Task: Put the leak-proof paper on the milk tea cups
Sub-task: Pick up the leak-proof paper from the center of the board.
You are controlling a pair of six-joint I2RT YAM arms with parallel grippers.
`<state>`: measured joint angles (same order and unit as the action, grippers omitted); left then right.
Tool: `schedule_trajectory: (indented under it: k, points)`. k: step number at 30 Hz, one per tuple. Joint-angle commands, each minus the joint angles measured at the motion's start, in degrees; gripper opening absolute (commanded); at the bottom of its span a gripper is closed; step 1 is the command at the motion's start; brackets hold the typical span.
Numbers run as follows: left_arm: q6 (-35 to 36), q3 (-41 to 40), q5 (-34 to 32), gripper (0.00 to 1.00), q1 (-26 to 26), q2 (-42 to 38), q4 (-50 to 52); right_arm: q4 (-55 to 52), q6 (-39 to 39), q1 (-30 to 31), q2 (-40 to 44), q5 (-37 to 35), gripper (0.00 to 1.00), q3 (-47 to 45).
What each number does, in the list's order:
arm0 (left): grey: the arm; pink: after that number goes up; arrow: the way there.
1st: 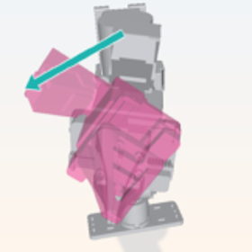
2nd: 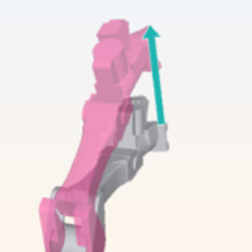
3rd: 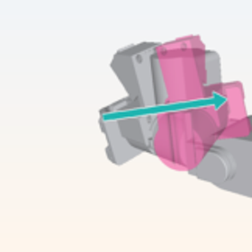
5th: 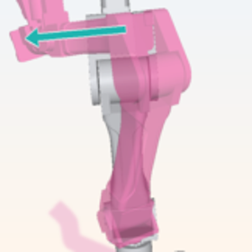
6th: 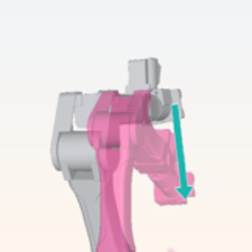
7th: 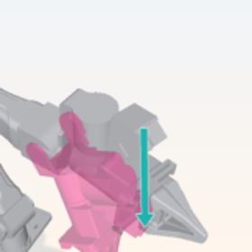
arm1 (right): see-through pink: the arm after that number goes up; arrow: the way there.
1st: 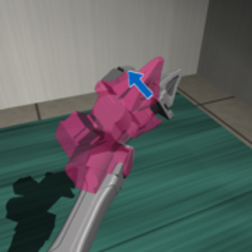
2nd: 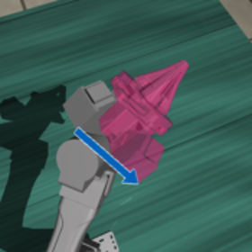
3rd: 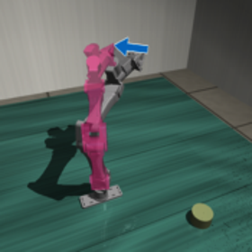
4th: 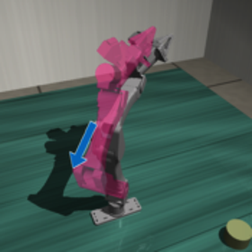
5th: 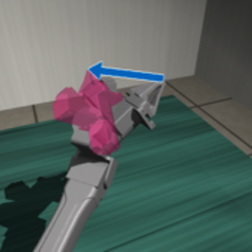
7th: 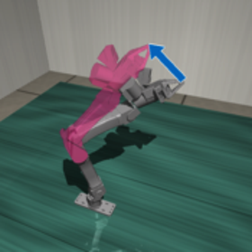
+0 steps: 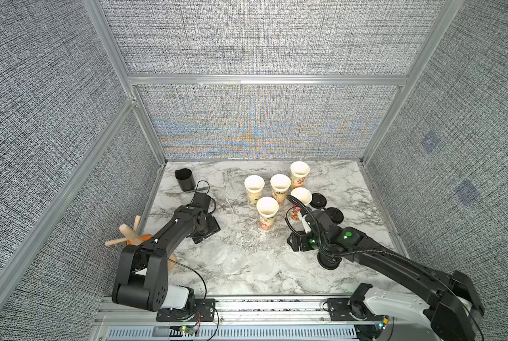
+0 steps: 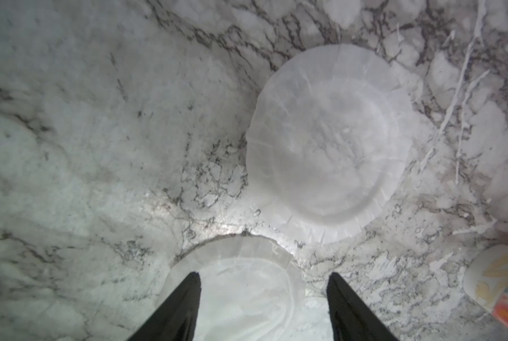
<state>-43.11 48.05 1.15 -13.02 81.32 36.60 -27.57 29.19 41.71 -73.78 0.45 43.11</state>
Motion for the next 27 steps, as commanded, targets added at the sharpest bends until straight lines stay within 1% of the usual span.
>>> schedule_trajectory:
  k: [1, 5, 8, 10, 20, 27]
  points:
    - [-0.3, -1.3, -3.1, 0.69, 0.0, -1.3, -7.8, 1.8, -0.4, -0.1, -0.2, -0.3, 0.88, 0.4]
    - [0.0, -2.8, -4.9, 0.62, 0.1, -1.7, -10.4, 1.9, -0.5, -0.2, -0.6, -0.4, 0.87, 0.4]
    - [0.1, -2.4, -4.2, 0.52, 0.4, 0.8, -10.7, 1.9, -0.5, -0.2, -1.1, -0.4, 0.87, 0.4]
    - [-0.3, -2.3, -4.1, 0.47, 0.4, 3.1, -11.0, 1.9, -0.6, -0.2, -1.4, -0.4, 0.87, 0.6]
    - [-1.3, -3.6, -4.8, 0.45, 0.4, 7.7, -15.8, 1.6, -0.7, -0.2, -1.5, -0.4, 0.87, 0.5]
    - [-2.0, -4.0, -5.4, 0.37, 0.4, 10.4, -18.4, 1.6, -0.5, -0.2, -1.9, -0.3, 0.87, 0.4]
